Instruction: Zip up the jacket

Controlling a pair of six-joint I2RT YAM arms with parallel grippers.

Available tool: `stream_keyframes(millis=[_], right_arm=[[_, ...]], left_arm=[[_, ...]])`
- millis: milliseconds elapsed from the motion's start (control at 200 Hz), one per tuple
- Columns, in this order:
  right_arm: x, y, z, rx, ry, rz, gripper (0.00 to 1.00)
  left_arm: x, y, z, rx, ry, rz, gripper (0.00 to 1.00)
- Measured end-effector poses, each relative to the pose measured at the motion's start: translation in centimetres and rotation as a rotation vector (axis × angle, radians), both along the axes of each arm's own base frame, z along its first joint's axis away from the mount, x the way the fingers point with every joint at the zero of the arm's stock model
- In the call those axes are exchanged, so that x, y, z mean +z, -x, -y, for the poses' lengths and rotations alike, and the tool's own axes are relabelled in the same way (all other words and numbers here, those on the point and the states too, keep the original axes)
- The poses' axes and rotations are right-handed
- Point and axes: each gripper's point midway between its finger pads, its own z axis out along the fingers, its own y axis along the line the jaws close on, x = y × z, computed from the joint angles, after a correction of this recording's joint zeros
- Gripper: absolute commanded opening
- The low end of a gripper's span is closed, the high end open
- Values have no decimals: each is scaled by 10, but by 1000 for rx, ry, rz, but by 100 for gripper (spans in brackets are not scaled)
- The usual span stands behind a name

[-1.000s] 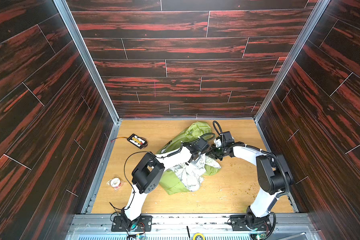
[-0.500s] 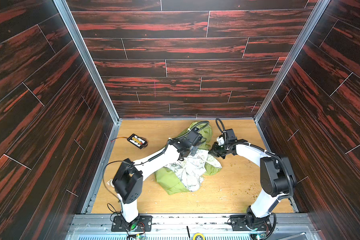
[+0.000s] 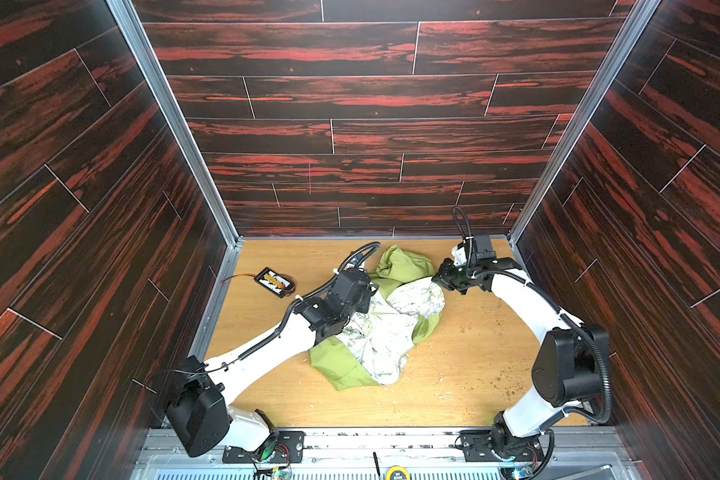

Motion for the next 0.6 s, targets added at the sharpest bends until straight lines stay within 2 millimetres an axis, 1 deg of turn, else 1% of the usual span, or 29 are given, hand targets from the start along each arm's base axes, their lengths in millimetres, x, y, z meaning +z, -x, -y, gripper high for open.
stream_keyframes(millis=[60,155,286,371,496,546,596], right_arm=[[9,-3,3,-7,7,10,0],[28,-9,8,-17,18,39,0],[63,-18,13,-31,22,99,0],[89,-24,16,-40,20,149,0],[122,-32,13,-35,0,216,0],[129,-36,11,-33,-9,232,0],[132,-41,9,-34,-17,236,0]], left_arm=[[-2,-1,-10,27,12,1,0],[-4,-2,-24,67,28,-1,0],[-1,-7,-39,108,54,0,0],[3,-10,-49,134,69,8,0],[6,-14,-59,167,87,10,0],[5,-15,-62,179,92,7,0],[4,-16,-65,192,98,2,0]])
